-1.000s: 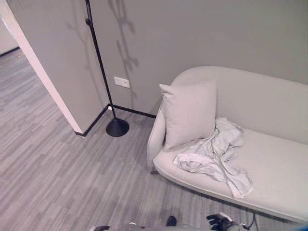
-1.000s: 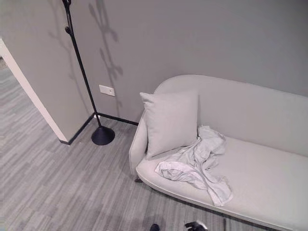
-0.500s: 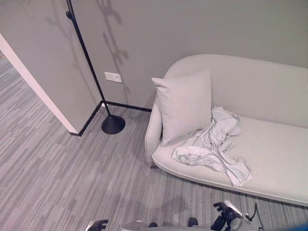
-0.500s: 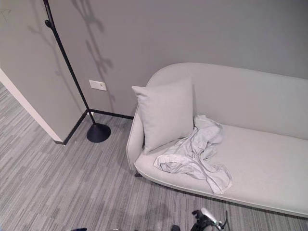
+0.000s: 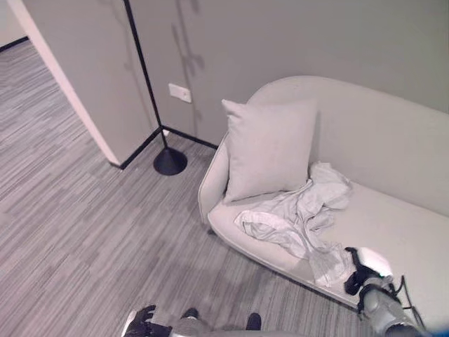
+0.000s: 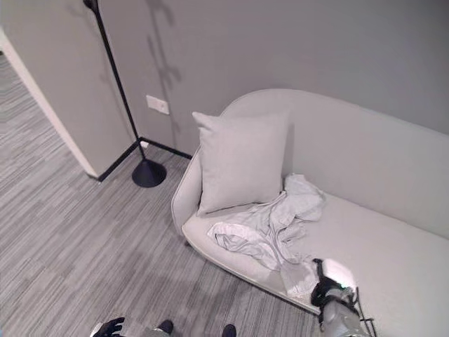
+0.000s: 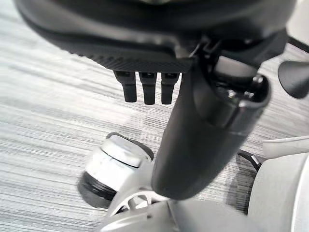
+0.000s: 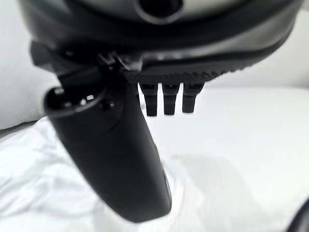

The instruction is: Hang the clothes on the sofa on the clothes rack.

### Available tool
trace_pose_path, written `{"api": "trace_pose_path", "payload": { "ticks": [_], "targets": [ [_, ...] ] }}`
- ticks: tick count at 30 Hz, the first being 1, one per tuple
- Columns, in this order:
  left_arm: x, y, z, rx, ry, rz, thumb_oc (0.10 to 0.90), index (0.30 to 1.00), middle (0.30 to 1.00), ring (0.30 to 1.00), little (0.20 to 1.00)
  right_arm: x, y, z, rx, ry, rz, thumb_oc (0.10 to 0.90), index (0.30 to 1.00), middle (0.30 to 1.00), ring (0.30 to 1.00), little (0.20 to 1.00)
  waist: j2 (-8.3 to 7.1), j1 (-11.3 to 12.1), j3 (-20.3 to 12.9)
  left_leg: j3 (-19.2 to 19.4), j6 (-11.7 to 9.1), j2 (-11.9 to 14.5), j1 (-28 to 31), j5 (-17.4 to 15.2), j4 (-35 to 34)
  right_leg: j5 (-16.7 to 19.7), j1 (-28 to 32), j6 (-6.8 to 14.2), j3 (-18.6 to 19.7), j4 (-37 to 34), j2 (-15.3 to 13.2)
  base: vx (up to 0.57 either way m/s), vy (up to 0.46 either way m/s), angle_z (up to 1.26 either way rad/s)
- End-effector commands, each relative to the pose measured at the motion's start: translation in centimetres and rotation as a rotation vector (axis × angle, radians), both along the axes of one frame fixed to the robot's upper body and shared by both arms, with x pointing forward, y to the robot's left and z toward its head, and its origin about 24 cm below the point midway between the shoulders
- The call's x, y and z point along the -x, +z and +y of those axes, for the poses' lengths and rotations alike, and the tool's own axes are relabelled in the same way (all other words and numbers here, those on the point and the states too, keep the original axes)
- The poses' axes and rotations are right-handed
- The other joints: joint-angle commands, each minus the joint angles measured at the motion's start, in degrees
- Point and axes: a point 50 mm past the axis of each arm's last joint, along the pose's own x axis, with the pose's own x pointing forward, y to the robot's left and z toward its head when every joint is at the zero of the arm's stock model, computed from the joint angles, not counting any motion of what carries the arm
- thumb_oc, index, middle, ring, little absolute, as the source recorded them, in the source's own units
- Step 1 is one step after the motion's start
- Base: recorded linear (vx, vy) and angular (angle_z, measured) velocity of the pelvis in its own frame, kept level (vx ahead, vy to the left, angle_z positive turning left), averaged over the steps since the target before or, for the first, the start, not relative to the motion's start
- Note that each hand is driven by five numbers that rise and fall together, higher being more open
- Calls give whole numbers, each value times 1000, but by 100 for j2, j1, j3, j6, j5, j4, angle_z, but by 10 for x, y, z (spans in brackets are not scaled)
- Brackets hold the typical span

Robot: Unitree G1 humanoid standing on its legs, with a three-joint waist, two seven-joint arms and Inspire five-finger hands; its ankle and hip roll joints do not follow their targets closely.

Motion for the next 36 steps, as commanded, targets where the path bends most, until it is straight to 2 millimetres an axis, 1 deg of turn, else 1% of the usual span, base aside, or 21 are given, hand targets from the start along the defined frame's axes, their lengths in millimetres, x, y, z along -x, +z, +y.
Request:
{"api": "trace_pose_path", "payload": {
  "ticks": [1, 2, 3, 5, 6, 7, 8, 9, 11, 15, 18, 19, 20, 23, 25, 27, 28, 30, 32, 35, 36],
  "targets": [
    [-15, 3, -1, -42, -133, -19, 800, 900, 900, 900, 900, -41, 64, -22, 97, 32, -282, 800, 900, 900, 900, 900, -99, -61, 59, 557, 709, -404, -195, 332, -837, -430, 89, 213, 350, 66, -674, -32, 1, 104],
    [-17, 4, -2, -40, -147, -29, 800, 900, 900, 900, 900, -44, 70, -27, 118, 31, -287, 800, 900, 900, 900, 900, -32, -109, 46, 929, 773, -410, -267, 243, -837, -461, 67, 251, 263, 66, -705, -16, 37, 68],
    [-18, 4, -4, -36, -166, -38, 800, 900, 900, 900, 900, -47, 75, -29, 134, 39, -290, 800, 900, 900, 900, 900, 32, -119, 36, 1022, 784, -443, -299, 234, -837, -428, 22, 273, 241, 66, -720, 28, 63, 67],
    [-17, 4, -6, -39, -218, -40, 800, 900, 900, 900, 900, -60, 80, -26, 149, 66, -288, 800, 900, 900, 900, 900, 133, -60, 9, 1093, 828, -519, -320, 171, -837, -370, -86, 328, 307, 66, -759, 46, 63, 35],
    [-17, 4, -6, -39, -217, -40, 800, 900, 900, 900, 900, -61, 80, -26, 149, 67, -289, 800, 900, 900, 900, 900, 133, -59, 7, 1098, 829, -518, -323, 170, -837, -369, -91, 328, 312, 66, -759, 48, 88, -17],
    [-19, 5, -7, -49, -314, -43, 800, 900, 900, 900, 900, -73, 83, -26, 150, 56, -281, 800, 900, 900, 900, 900, 210, -3, 23, 1188, 851, -571, -393, 165, -837, -331, -214, 330, 312, 66, -823, 38, 97, -22],
    [-20, 6, -8, -52, -358, -52, 800, 900, 900, 900, 900, -82, 88, -25, 152, 56, -289, 800, 900, 900, 900, 900, 245, 24, 34, 1208, 866, -604, -448, 153, -837, -305, -303, 334, 329, 66, -851, 34, 125, -25],
    [-23, 8, -9, -54, -388, -68, 800, 900, 900, 900, 900, -88, 91, -25, 166, 61, -280, 800, 900, 900, 900, 900, 279, 69, 68, 1225, 875, -633, -509, 155, -837, -277, -395, 350, 343, 66, -872, -12, 94, -14],
    [-32, 11, -9, -52, -378, -117, 800, 900, 900, 900, 900, -103, 96, -20, 176, 70, -271, 800, 900, 900, 900, 900, 337, 162, 119, 1255, 887, -687, -700, 193, -837, -212, -646, 386, 396, 66, -906, -29, 78, -14],
    [-41, 15, -10, -49, -330, -163, 800, 900, 900, 900, 900, -123, 107, -10, 187, 92, -266, 800, 900, 900, 900, 900, 335, 254, 218, 1271, 882, -718, -942, 281, -837, -118, -962, 390, 535, 66, -890, -7, 36, -13],
    [-47, 16, -17, -45, -370, -184, 800, 900, 900, 900, 900, -133, 114, -2, 209, 133, -282, 800, 900, 900, 900, 900, 329, 280, 320, 1225, 872, -737, -1079, 343, -837, -89, -1118, 399, 613, 66, -849, 0, 0, 0],
    [-48, 16, -19, -44, -384, -191, 800, 900, 900, 900, 900, -143, 123, 7, 212, 161, -308, 800, 900, 900, 900, 900, 314, 286, 338, 1220, 871, -735, -1124, 366, -837, -76, -1170, 397, 639, 66, -837, -8, 31, 0],
    [-50, 17, -21, -43, -387, -198, 800, 900, 900, 900, 900, -149, 127, 14, 211, 189, -329, 800, 900, 900, 900, 900, 297, 271, 353, 1201, 874, -743, -1195, 409, -837, -46, -1247, 394, 660, 66, -833, 1, 35, -7],
    [-48, 14, -29, -24, -393, -190, 800, 900, 900, 900, 900, -154, 139, 15, 233, 200, -388, 800, 900, 900, 900, 900, 282, 266, 430, 1149, 883, -748, -1235, 435, -837, -44, -1267, 379, 670, 66, -826, 27, 35, -5],
    [-48, 13, -34, -24, -418, -189, 800, 900, 900, 900, 900, -157, 149, 15, 272, 209, -432, 800, 900, 900, 900, 900, 308, 275, 509, 1089, 890, -764, -1218, 427, -837, -76, -1211, 378, 645, 66, -826, 32, 56, 3],
    [-47, 13, -37, -27, -439, -189, 800, 900, 900, 900, 900, -158, 152, 17, 286, 221, -455, 800, 900, 900, 900, 900, 327, 278, 557, 1060, 896, -776, -1226, 431, -837, -77, -1207, 380, 633, 66, -829, 16, 50, 5],
    [-49, 14, -38, -31, -435, -199, 800, 900, 900, 900, 900, -163, 161, 26, 313, 273, -519, 800, 900, 900, 900, 900, 335, 293, 614, 982, 904, -802, -1319, 485, -837, -52, -1267, 387, 599, 66, -839, 22, 25, 6],
    [-49, 14, -39, -32, -426, -203, 800, 900, 900, 900, 900, -163, 163, 30, 321, 296, -529, 800, 900, 900, 900, 900, 332, 302, 663, 964, 907, -798, -1300, 459, -837, -75, -1245, 386, 605, 66, -830, 10, 26, 8],
    [-50, 13, -36, -41, -372, -199, 800, 900, 900, 900, 900, -165, 164, 35, 326, 332, -519, 800, 900, 900, 900, 900, 299, 326, 734, 874, 927, -818, -1385, 497, -837, -57, -1305, 384, 584, 66, -824, -17, 29, 7],
    [-52, 14, -33, -52, -326, -202, 800, 900, 900, 900, 900, -164, 150, 37, 298, 317, -458, 800, 900, 900, 900, 900, 291, 410, 876, 824, 936, -821, -1410, 506, -837, -83, -1296, 380, 549, 66, -803, -14, 25, 8],
    [-54, 15, -31, -57, -319, -212, 800, 900, 900, 900, 900, -165, 147, 38, 296, 314, -434, 800, 900, 900, 900, 900, 291, 419, 922, 788, 940, -832, -1480, 554, -837, -58, -1341, 377, 522, 66, -813, -4, 9, 13]
  ]
}}
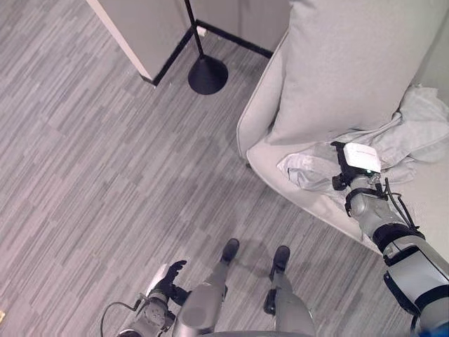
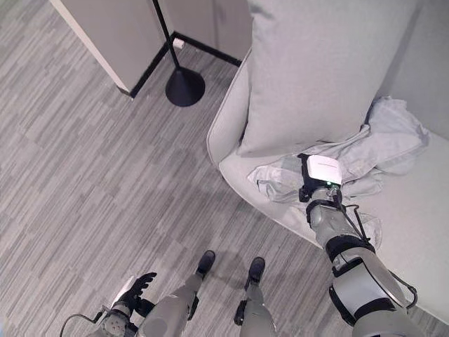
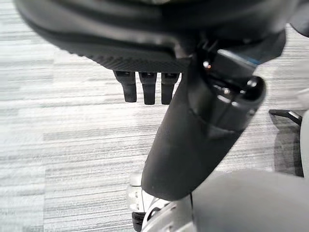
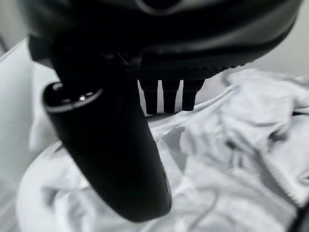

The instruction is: Hang the clothes on the sofa on the clothes rack.

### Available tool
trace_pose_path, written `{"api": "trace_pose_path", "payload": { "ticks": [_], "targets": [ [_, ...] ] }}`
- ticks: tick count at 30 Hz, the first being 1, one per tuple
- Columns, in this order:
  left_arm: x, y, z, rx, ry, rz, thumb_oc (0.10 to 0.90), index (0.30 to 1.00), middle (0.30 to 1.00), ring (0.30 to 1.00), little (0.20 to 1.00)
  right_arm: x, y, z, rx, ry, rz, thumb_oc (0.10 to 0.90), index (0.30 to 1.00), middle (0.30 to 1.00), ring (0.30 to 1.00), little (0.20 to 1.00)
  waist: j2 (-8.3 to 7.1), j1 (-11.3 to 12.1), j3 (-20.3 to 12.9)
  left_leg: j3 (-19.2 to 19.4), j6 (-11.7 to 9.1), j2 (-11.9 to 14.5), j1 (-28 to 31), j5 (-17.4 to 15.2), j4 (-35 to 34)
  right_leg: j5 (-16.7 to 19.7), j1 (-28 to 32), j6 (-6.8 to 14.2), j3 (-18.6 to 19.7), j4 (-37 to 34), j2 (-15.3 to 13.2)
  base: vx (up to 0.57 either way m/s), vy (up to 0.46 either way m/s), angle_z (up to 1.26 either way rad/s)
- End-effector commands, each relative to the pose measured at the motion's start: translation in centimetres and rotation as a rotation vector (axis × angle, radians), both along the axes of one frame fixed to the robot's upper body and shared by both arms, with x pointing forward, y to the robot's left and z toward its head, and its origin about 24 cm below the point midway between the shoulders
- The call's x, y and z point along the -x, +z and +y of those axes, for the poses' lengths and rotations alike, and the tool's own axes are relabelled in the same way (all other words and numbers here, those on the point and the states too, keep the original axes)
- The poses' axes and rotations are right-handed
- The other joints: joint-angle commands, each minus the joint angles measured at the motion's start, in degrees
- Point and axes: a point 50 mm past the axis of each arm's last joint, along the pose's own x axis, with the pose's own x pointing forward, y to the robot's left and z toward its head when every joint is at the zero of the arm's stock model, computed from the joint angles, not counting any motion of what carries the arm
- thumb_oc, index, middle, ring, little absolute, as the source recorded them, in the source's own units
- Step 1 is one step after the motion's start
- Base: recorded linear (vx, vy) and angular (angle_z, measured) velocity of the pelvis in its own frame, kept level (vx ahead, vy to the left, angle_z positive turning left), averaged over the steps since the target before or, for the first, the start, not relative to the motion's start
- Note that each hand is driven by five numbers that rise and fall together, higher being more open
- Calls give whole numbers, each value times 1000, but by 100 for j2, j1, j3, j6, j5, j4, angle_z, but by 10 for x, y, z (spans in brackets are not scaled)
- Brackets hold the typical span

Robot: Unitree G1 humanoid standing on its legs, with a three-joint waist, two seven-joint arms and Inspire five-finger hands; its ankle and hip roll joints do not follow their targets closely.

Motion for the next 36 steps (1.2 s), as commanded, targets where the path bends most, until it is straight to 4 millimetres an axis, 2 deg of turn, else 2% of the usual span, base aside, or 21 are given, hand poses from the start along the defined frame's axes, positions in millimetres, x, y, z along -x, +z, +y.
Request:
{"api": "trace_pose_path", "payload": {
  "ticks": [1, 4, 7, 8, 10, 16, 17, 18, 19, 21, 27, 30, 33, 34, 36],
  "targets": [
    [10, -6, 1, -3, 57, 42, 800, 900, 900, 900, 900, -4, 28, -20, 123, -26, -58, 800, 900, 900, 900, 900, -43, 117, -63, -532, 264, 34, -117, -246, -231, -562, 363, 76, 566, 36, -241, -20, 28, 10],
    [4, -3, 4, -19, 60, 12, 800, 900, 900, 900, 900, -7, 24, -17, 120, -35, -29, 800, 900, 900, 900, 900, -67, 185, 118, -559, 267, 37, -231, -200, -231, -535, 283, 82, 560, 36, -229, -11, 36, 7],
    [0, 0, 6, -33, 39, -10, 800, 900, 900, 900, 900, -11, 30, -19, 146, -57, -26, 800, 900, 900, 900, 900, -79, 244, 226, -585, 266, 31, -355, -162, -231, -505, 192, 93, 540, 36, -225, -6, 20, 2],
    [-4, 2, 8, -37, 37, -21, 800, 900, 900, 900, 900, -14, 40, -23, 175, -76, -34, 800, 900, 900, 900, 900, -89, 267, 260, -611, 260, 19, -452, -103, -231, -467, 108, 100, 527, 36, -232, -43, 68, 0],
    [-16, 9, 13, -44, 52, -57, 800, 900, 900, 900, 900, -16, 44, -33, 198, -154, 50, 800, 900, 900, 900, 900, -163, 399, 475, -629, 250, 17, -617, -58, -231, -455, -30, 97, 540, 36, -207, -30, 63, 2],
    [-32, 19, 29, -70, 112, -104, 800, 900, 900, 900, 900, -20, 39, -24, 206, -158, 141, 800, 900, 900, 900, 900, -327, 532, 728, -659, 242, 12, -819, 12, -231, -428, -218, 84, 572, 36, -162, -1, 4, 1],
    [-36, 22, 32, -77, 117, -116, 800, 900, 900, 900, 900, -20, 35, -23, 207, -163, 169, 635, 653, 653, 653, 653, -349, 563, 777, -683, 240, 5, -854, 24, -220, -426, -237, 80, 555, 36, -160, 0, 0, 0],
    [-43, 26, 37, -81, 124, -137, 800, 900, 900, 900, 900, -19, 26, -18, 224, -157, 232, 400, 300, 300, 300, 300, -368, 628, 847, -713, 233, -17, -910, 29, -194, -424, -268, 74, 531, 36, -156, -12, -3, 6],
    [-43, 26, 37, -82, 125, -137, 800, 900, 900, 900, 900, -19, 26, -18, 224, -157, 232, 400, 300, 300, 300, 300, -371, 626, 847, -713, 233, -18, -913, 27, -190, -424, -269, 74, 531, 36, -156, -17, 2, 10],
    [-53, 34, 44, -87, 139, -171, 800, 900, 900, 900, 900, -18, 7, -3, 202, -128, 301, 400, 300, 300, 300, 300, -399, 709, 955, -728, 221, -32, -970, 24, -130, -416, -284, 66, 518, 36, -141, -14, 7, 9],
    [-62, 43, 53, -96, 163, -214, 800, 900, 900, 900, 900, -16, -22, 32, 87, -53, 346, 400, 300, 300, 300, 300, -430, 802, 1011, -724, 209, -31, -860, 40, -196, -429, -213, 54, 536, 36, -94, -5, 3, 4],
    [-62, 44, 56, -99, 172, -216, 800, 900, 900, 900, 900, -13, -31, 37, 55, -47, 358, 400, 300, 300, 300, 300, -436, 808, 1011, -700, 202, -29, -791, 37, -220, -441, -159, 53, 550, 36, -82, 0, 0, 0],
    [-62, 44, 56, -99, 172, -216, 800, 900, 900, 900, 900, -13, -31, 37, 55, -47, 358, 400, 300, 300, 300, 300, -436, 808, 1012, -700, 202, -29, -789, 37, -220, -441, -158, 53, 550, 36, -83, 0, 0, 0],
    [-59, 43, 58, -102, 178, -213, 800, 900, 900, 900, 900, -6, -44, 41, 34, -41, 376, 400, 300, 300, 300, 300, -430, 801, 956, -668, 193, -25, -669, 7, -231, -460, -66, 55, 563, 36, -72, 0, 0, 0],
    [-56, 42, 57, -101, 181, -206, 800, 900, 900, 900, 900, -2, -49, 41, 22, -42, 383, 400, 300, 300, 300, 300, -420, 794, 940, -647, 194, -21, -592, -14, -231, -470, -3, 58, 569, 36, -72, 0, 0, 0]
  ]
}}
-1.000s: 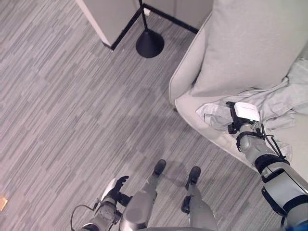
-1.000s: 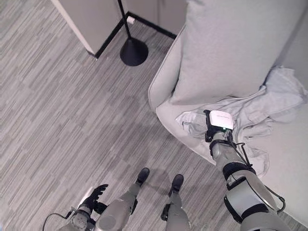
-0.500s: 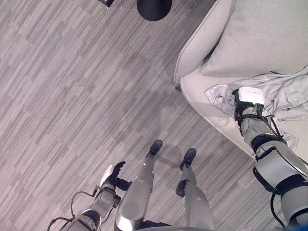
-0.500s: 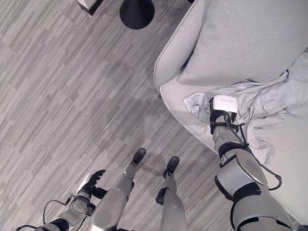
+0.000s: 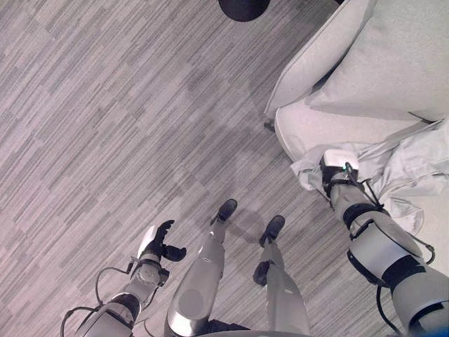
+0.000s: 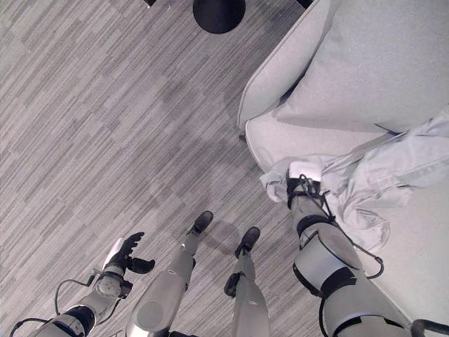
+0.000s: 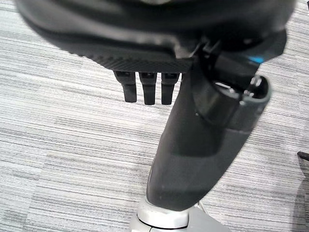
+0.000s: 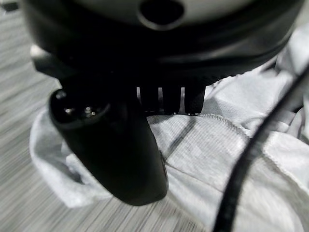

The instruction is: Hang the clothes on the sofa on the clothes rack.

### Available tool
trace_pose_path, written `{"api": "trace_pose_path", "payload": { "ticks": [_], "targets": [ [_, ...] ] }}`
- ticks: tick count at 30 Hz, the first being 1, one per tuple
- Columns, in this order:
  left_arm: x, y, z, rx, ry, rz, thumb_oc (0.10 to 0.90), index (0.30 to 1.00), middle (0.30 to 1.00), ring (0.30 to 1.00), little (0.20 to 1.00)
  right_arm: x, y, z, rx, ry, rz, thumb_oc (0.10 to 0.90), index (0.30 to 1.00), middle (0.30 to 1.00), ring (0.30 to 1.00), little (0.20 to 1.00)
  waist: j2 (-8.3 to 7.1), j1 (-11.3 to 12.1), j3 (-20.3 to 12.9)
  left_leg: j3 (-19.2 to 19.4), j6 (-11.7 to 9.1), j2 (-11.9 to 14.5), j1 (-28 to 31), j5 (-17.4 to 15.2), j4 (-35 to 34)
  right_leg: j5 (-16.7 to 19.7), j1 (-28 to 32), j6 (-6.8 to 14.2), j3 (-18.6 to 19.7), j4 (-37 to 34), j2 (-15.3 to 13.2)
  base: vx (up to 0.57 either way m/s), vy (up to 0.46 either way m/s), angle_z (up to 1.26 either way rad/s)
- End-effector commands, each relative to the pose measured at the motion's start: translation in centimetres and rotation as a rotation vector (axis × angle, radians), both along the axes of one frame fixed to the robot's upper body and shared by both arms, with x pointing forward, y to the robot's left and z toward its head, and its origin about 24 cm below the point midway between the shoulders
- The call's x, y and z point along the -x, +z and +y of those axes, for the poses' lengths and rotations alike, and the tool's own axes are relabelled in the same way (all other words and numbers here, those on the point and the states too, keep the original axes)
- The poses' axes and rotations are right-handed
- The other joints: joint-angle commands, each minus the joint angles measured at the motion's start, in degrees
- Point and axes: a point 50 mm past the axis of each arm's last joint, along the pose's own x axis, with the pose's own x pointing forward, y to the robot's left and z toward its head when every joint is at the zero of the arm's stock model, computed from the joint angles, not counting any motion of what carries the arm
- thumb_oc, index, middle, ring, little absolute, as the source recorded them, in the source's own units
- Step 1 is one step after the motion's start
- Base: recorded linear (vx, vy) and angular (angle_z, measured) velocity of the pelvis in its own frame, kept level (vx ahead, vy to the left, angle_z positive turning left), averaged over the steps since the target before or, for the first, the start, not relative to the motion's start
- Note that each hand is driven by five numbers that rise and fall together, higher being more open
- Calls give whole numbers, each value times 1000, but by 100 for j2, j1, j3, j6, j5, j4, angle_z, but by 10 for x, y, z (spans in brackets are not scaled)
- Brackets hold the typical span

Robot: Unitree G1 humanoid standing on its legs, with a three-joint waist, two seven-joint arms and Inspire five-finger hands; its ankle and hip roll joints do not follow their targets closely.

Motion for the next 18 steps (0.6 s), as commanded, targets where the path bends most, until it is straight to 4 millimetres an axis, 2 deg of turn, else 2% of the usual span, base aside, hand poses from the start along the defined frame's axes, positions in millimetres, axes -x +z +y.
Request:
{"api": "trace_pose_path", "payload": {
  "ticks": [1, 5, 6, 8, 9, 10, 11, 12, 16, 17, 18],
  "targets": [
    [36, -15, 22, -33, 102, 72, 800, 900, 900, 900, 900, 24, -36, 7, -235, -47, -19, 400, 300, 300, 300, 300, 227, -63, -352, -405, 399, 56, 686, -201, -833, -764, 873, 157, 628, 34, -140, 0, 0, 0],
    [43, -19, 20, -29, 112, 81, 800, 900, 900, 900, 900, 24, -35, 16, -329, -30, -86, 400, 300, 300, 300, 300, 253, -153, -590, -410, 429, 38, 812, -264, -833, -785, 985, 177, 613, 34, -178, 8, 1, -11],
    [51, -21, 14, -19, 101, 67, 800, 900, 900, 900, 900, 24, -26, 27, -415, 22, -189, 400, 300, 300, 300, 300, 287, -243, -831, -395, 471, 39, 990, -348, -833, -823, 1141, 196, 602, 34, -220, 22, -6, -6],
    [58, -21, 10, -4, 78, 51, 800, 900, 900, 900, 900, 23, -9, 28, -480, 42, -308, 400, 300, 300, 300, 300, 338, -313, -1071, -381, 500, 34, 1148, -398, -833, -871, 1321, 209, 537, 34, -267, 0, 0, 0],
    [59, -22, 10, -5, 76, 53, 800, 900, 900, 900, 900, 23, -10, 27, -480, 40, -306, 400, 300, 300, 300, 300, 345, -314, -1069, -391, 500, 33, 1166, -402, -833, -877, 1343, 209, 526, 34, -267, 0, 0, 0],
    [62, -18, 7, 9, 41, 21, 800, 900, 900, 900, 900, 24, 5, 23, -539, 35, -422, 400, 300, 300, 300, 300, 412, -347, -1292, -390, 513, 18, 1335, -444, -833, -933, 1527, 218, 464, 34, -302, 15, -2, 4],
    [63, -18, 7, 8, 39, 24, 800, 900, 900, 900, 900, 25, 4, 23, -539, 32, -420, 400, 300, 300, 300, 300, 414, -357, -1313, -413, 513, 10, 1323, -431, -833, -929, 1525, 222, 440, 34, -308, 20, -16, 11],
    [65, -16, 4, 13, -6, 10, 800, 900, 900, 900, 900, 26, 21, 19, -603, 29, -537, 400, 300, 300, 300, 300, 454, -374, -1581, -430, 515, -17, 1454, -445, -833, -1008, 1710, 229, 320, 34, -364, -5, -25, 10],
    [59, -7, 3, 23, -61, -33, 800, 900, 900, 900, 900, 28, 56, 11, -728, 28, -741, 400, 300, 300, 300, 300, 441, -366, -2083, -508, 444, -78, 1621, -423, -833, -1135, 2033, 228, 46, 34, -460, -19, -48, 17],
    [60, -7, 3, 21, -63, -31, 800, 900, 900, 900, 900, 29, 55, 10, -729, 24, -739, 400, 300, 300, 300, 300, 437, -383, -2089, -537, 443, -86, 1630, -422, -833, -1147, 2055, 229, 13, 34, -464, -24, -37, 29],
    [55, -2, 0, 42, -82, -59, 800, 900, 900, 900, 900, 29, 77, 12, -762, 66, -831, 400, 300, 300, 300, 300, 413, -360, -2285, -575, 420, -109, 1710, -439, -833, -1203, 2194, 222, -91, 34, -490, -24, -25, 33]
  ]
}}
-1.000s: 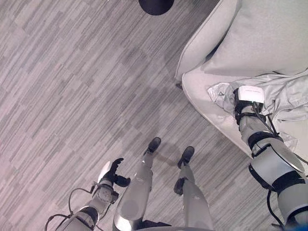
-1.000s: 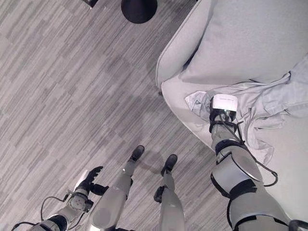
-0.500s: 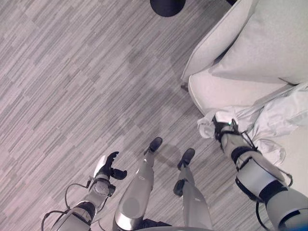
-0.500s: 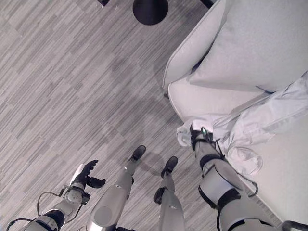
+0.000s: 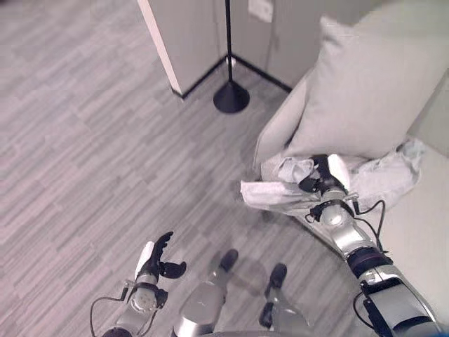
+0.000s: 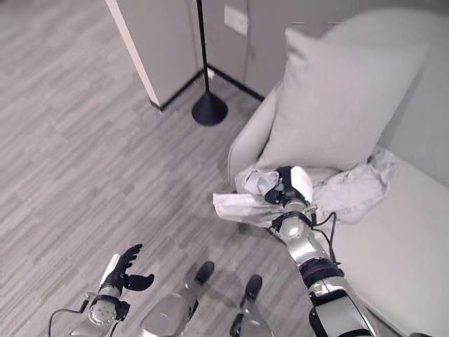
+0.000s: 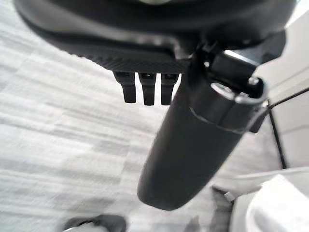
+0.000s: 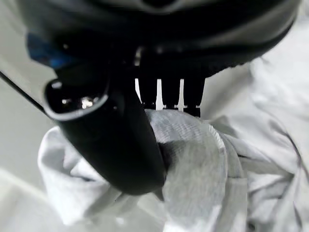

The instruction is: Hang the clothes on the sofa on the clothes rack.

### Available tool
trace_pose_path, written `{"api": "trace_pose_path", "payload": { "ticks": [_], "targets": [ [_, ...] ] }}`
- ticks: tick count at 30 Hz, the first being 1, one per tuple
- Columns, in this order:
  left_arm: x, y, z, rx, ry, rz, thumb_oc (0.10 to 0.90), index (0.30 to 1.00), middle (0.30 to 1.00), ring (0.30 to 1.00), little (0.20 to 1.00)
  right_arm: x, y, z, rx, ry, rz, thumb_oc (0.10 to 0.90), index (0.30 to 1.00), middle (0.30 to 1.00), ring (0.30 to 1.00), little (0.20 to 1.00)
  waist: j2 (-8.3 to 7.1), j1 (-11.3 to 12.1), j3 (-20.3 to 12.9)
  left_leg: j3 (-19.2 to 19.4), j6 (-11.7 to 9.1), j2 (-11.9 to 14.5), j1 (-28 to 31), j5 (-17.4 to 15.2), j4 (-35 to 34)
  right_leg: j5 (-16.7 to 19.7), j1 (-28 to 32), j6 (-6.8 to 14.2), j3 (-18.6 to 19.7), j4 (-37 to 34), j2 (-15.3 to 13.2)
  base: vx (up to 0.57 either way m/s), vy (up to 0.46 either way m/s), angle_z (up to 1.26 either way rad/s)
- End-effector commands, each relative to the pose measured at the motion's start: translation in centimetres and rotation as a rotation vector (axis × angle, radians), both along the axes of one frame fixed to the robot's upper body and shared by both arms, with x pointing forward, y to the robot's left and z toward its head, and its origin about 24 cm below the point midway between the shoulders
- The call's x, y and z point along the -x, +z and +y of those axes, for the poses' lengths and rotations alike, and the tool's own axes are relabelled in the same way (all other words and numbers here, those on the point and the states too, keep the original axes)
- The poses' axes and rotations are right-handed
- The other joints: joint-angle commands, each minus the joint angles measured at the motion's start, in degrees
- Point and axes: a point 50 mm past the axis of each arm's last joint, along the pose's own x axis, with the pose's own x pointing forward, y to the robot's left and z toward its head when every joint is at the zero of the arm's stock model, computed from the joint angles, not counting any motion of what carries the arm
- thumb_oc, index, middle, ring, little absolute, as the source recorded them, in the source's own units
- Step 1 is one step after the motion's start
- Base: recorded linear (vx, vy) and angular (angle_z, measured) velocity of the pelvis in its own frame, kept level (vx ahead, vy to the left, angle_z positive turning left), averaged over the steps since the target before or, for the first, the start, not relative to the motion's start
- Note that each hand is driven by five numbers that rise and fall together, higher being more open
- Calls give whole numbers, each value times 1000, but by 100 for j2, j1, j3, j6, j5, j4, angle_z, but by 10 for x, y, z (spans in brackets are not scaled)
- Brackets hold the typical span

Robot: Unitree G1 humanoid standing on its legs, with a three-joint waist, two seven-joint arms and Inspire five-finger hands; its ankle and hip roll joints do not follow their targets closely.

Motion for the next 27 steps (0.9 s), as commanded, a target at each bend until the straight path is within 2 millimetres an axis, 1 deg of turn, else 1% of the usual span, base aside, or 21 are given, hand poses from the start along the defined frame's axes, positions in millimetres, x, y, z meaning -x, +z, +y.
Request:
{"api": "trace_pose_path", "payload": {
  "ticks": [1, 4, 5, 7, 8, 9, 10, 11, 12, 14, 15, 16, 17, 19, 21, 23, 26, 27],
  "targets": [
    [3, 6, 8, -62, -101, -23, 800, 900, 900, 900, 900, 1, 56, 2, -19, 62, -308, 400, 300, 300, 300, 300, -193, 38, -1202, -361, 330, -48, 274, -320, -656, -1058, 758, 254, 18, 42, -379, -22, -26, 29],
    [-5, 18, 5, -25, -101, -89, 800, 900, 900, 900, 900, 5, 92, 4, -52, 73, -465, 400, 300, 300, 300, 300, -270, 128, -1518, -461, 308, -79, 409, -352, -656, -1140, 944, 257, -113, 42, -410, -19, -5, 18],
    [-5, 19, 5, -26, -102, -88, 800, 900, 900, 900, 900, 5, 92, 4, -53, 72, -464, 400, 300, 300, 300, 300, -275, 125, -1517, -465, 308, -82, 414, -354, -656, -1146, 951, 258, -118, 42, -411, -28, -7, 9],
    [-9, 25, 6, -2, -81, -118, 800, 900, 900, 900, 900, 5, 120, 10, -71, 92, -575, 400, 300, 300, 300, 300, -378, 192, -1690, -499, 292, -103, 519, -390, -656, -1190, 1068, 271, -151, 42, -441, -26, -7, 6],
    [-17, 35, 6, 17, -65, -174, 800, 900, 900, 900, 900, 7, 146, 17, -71, 119, -678, 400, 300, 300, 300, 300, -448, 250, -1837, -492, 284, -104, 600, -444, -656, -1240, 1152, 276, -156, 42, -457, -29, 9, 9],
    [-22, 42, 5, 35, -61, -205, 800, 900, 900, 900, 900, 9, 159, 20, -81, 127, -729, 400, 300, 300, 300, 300, -488, 246, -1899, -522, 286, -118, 611, -432, -656, -1234, 1176, 282, -179, 42, -469, -26, 12, 8],
    [-21, 42, 6, 35, -61, -204, 800, 900, 900, 900, 900, 9, 159, 20, -82, 127, -729, 400, 300, 300, 300, 300, -490, 242, -1899, -524, 286, -120, 611, -432, -656, -1235, 1177, 283, -182, 42, -470, -49, 26, 10],
    [-31, 55, 1, 57, -69, -272, 800, 900, 900, 900, 900, 12, 184, 27, -101, 148, -832, 400, 300, 300, 300, 300, -551, 287, -1998, -542, 286, -129, 662, -456, -656, -1247, 1225, 284, -182, 42, -483, -29, 21, 11],
    [-38, 66, -2, 57, -89, -324, 800, 900, 900, 900, 900, 14, 202, 27, -95, 147, -888, 400, 300, 300, 300, 300, -612, 314, -2077, -548, 287, -135, 714, -493, -656, -1274, 1275, 284, -182, 42, -497, -44, 35, 9],
    [-47, 79, -10, 81, -109, -383, 800, 900, 900, 900, 900, 12, 228, 29, -100, 134, -963, 400, 300, 300, 300, 300, -698, 329, -2178, -608, 295, -164, 755, -480, -656, -1249, 1331, 292, -212, 42, -515, -40, 26, 5],
    [-52, 85, -14, 92, -121, -411, 800, 900, 900, 900, 900, 10, 235, 31, -107, 133, -977, 400, 300, 300, 300, 300, -729, 343, -2199, -630, 298, -173, 782, -485, -656, -1242, 1357, 289, -211, 42, -518, -27, 9, 4],
    [-53, 87, -14, 93, -118, -414, 800, 900, 900, 900, 900, 9, 238, 32, -107, 135, -981, 400, 300, 300, 300, 300, -718, 330, -2165, -634, 300, -178, 794, -484, -656, -1246, 1371, 290, -216, 42, -522, -26, 7, 5],
    [-61, 99, -20, 105, -137, -480, 800, 900, 900, 900, 900, 8, 260, 39, -127, 149, -1033, 400, 300, 300, 300, 300, -797, 324, -2238, -648, 299, -188, 868, -505, -656, -1220, 1433, 296, -188, 42, -528, -46, 10, 5],
    [-69, 110, -23, 107, -137, -545, 800, 900, 900, 900, 900, 9, 286, 46, -124, 167, -1096, 400, 300, 300, 300, 300, -837, 293, -2242, -614, 296, -185, 947, -532, -656, -1216, 1481, 314, -157, 42, -540, -46, 11, 5],
    [-80, 125, -24, 100, -122, -626, 800, 900, 900, 900, 900, 12, 308, 59, -150, 210, -1154, 400, 300, 300, 300, 300, -881, 261, -2251, -565, 299, -176, 995, -555, -656, -1207, 1483, 309, -68, 42, -539, 0, 0, 0],
    [-89, 137, -25, 60, -115, -690, 800, 900, 900, 900, 900, 17, 323, 72, -163, 251, -1202, 400, 300, 300, 300, 300, -913, 232, -2290, -548, 295, -173, 1039, -565, -656, -1196, 1507, 296, 6, 42, -543, -21, -5, -7],
    [-102, 149, -28, 21, -111, -755, 800, 900, 900, 900, 900, 22, 339, 88, -183, 305, -1242, 400, 300, 300, 300, 300, -923, 159, -2297, -563, 287, -177, 1089, -571, -656, -1178, 1544, 278, 57, 42, -541, -11, -4, -11],
    [-109, 159, -29, -42, -137, -800, 800, 900, 900, 900, 900, 25, 344, 99, -199, 349, -1256, 400, 300, 300, 300, 300, -914, 103, -2321, -580, 287, -178, 1107, -572, -656, -1164, 1553, 275, 98, 42, -534, -11, -5, -7]
  ]
}}
